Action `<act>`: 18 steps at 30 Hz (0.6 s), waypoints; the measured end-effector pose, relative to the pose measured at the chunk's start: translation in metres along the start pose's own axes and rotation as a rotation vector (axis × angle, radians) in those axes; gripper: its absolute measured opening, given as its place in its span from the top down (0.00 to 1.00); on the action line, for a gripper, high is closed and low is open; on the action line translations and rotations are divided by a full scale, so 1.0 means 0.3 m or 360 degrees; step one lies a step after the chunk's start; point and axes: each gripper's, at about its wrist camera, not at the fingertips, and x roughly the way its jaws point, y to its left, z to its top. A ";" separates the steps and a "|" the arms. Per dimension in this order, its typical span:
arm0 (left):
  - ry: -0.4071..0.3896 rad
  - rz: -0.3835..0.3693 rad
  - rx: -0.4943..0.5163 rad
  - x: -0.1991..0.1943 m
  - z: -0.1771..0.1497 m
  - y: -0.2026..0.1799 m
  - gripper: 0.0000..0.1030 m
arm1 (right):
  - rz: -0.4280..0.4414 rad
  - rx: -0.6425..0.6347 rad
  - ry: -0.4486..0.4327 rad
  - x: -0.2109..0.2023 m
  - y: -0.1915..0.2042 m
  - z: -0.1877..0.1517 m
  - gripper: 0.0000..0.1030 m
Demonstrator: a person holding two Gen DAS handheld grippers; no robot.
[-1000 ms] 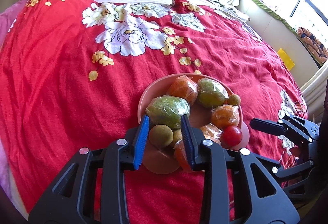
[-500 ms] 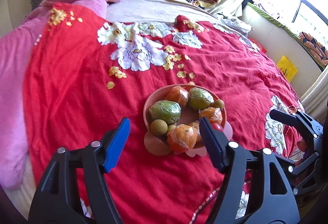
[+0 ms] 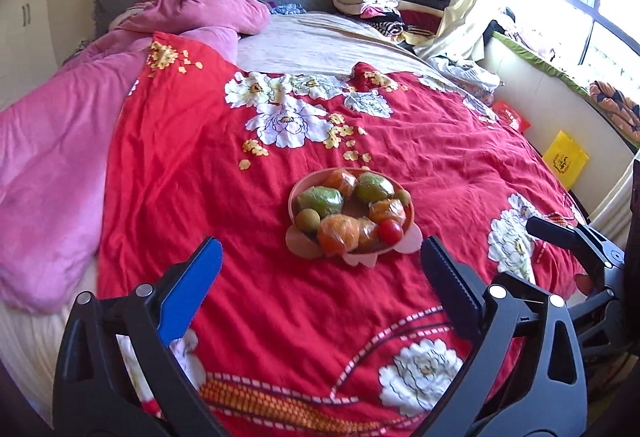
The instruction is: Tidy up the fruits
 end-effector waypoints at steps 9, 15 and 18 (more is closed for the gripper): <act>0.0022 0.0076 -0.0016 -0.052 -0.113 -0.031 0.10 | -0.0119 0.0026 -0.0029 -0.079 0.012 -0.069 0.05; 0.0026 0.0121 -0.0052 -0.062 -0.186 -0.042 0.10 | -0.0186 0.0030 -0.0034 -0.110 0.013 -0.126 0.05; 0.0036 0.0140 -0.0041 -0.062 -0.224 -0.054 0.10 | -0.0229 0.0011 -0.0027 -0.118 0.013 -0.154 0.05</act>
